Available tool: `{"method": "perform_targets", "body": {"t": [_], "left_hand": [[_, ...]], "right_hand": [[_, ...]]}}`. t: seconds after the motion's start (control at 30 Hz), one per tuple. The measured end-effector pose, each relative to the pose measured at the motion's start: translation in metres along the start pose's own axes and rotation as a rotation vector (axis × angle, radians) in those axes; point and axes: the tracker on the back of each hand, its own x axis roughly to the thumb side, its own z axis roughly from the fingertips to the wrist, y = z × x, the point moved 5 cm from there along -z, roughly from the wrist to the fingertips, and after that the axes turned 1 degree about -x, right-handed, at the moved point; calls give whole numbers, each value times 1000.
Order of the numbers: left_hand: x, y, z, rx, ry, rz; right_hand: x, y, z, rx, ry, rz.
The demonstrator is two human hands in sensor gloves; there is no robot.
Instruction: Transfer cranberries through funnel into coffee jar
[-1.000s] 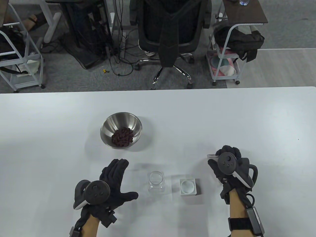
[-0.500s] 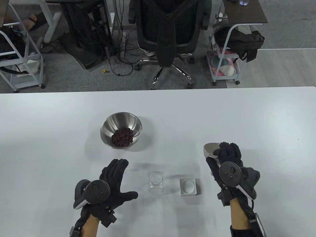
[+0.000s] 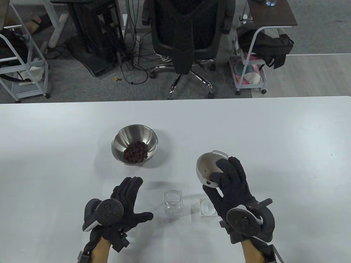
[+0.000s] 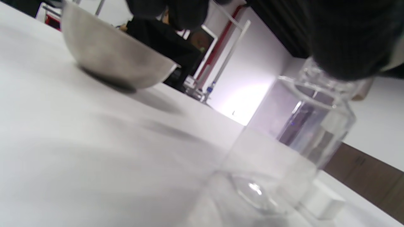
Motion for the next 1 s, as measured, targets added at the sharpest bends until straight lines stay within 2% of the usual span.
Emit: {"method": "perform_targets", "body": {"t": [0.37, 0.6, 1.0], "left_hand": [[0, 0, 0, 1, 2, 2], [-1, 0, 0, 3, 3, 1], [-2, 1, 0, 2, 6, 2]], "right_hand": [[42, 16, -2, -9, -122, -166], [58, 26, 0, 4, -177, -173], [67, 41, 8, 8, -225, -140]]}}
